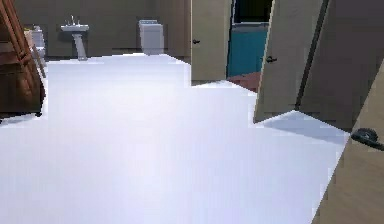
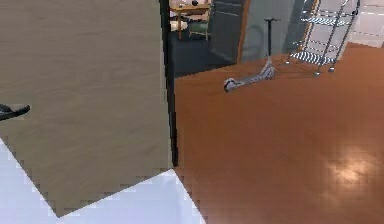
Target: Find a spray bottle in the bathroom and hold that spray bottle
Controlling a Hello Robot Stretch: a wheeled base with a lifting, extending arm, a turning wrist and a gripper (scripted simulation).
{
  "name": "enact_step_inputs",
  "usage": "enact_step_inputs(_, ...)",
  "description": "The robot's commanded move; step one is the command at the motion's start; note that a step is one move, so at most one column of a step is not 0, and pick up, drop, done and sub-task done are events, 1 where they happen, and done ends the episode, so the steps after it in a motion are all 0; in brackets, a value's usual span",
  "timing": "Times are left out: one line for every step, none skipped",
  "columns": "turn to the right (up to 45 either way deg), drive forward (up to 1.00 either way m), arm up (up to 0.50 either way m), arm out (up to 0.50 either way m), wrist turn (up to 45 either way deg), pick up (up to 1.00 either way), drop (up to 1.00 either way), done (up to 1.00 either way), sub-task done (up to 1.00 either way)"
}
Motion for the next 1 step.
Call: enact_step_inputs(0.0,0.50,0.00,0.00,0.0,0.00,0.00,0.00,0.00)
